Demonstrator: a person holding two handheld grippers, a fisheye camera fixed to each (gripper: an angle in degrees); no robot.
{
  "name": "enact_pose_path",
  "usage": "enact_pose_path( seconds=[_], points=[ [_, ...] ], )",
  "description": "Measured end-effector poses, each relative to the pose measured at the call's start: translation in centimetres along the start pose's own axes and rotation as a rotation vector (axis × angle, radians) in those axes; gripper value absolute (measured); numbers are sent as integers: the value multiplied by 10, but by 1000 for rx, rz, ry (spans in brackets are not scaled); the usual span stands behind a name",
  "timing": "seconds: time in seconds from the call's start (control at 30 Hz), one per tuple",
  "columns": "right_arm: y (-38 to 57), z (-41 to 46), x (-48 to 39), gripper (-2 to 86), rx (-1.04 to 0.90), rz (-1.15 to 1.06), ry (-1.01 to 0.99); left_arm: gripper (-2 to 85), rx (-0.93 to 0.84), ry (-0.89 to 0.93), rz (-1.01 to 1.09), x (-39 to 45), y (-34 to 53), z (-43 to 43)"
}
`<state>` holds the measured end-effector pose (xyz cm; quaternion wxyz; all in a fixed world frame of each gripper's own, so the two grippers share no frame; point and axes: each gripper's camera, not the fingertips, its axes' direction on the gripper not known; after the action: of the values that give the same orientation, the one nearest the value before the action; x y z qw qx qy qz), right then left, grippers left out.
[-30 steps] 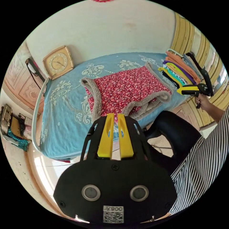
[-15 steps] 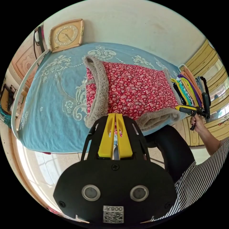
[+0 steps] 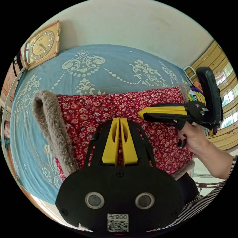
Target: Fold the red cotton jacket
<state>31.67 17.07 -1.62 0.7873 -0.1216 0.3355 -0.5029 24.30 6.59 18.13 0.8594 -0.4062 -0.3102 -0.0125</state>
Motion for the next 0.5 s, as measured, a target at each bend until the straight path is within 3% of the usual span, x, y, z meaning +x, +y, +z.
enact_pose_path(
  seconds=[0.13, 0.23, 0.33, 0.4, 0.5],
  points=[
    [4, -30, 21, 1, 62, 25, -104, 2, 65, 50, 5, -8, -8, -35],
    [24, -78, 50, 1, 216, 110, -22, 2, 185, 14, -59, -30, -10, -68],
    [43, -86, 100, 1, 220, 320, 107, 2, 109, -54, -185, -64, -16, -56],
    [47, -63, 129, 1, 134, 391, 7, 1, 46, -3, -198, -76, -18, -37],
    [46, -64, 140, 1, 161, 446, -93, 1, 32, -32, -196, -74, -27, -48]
  ],
)
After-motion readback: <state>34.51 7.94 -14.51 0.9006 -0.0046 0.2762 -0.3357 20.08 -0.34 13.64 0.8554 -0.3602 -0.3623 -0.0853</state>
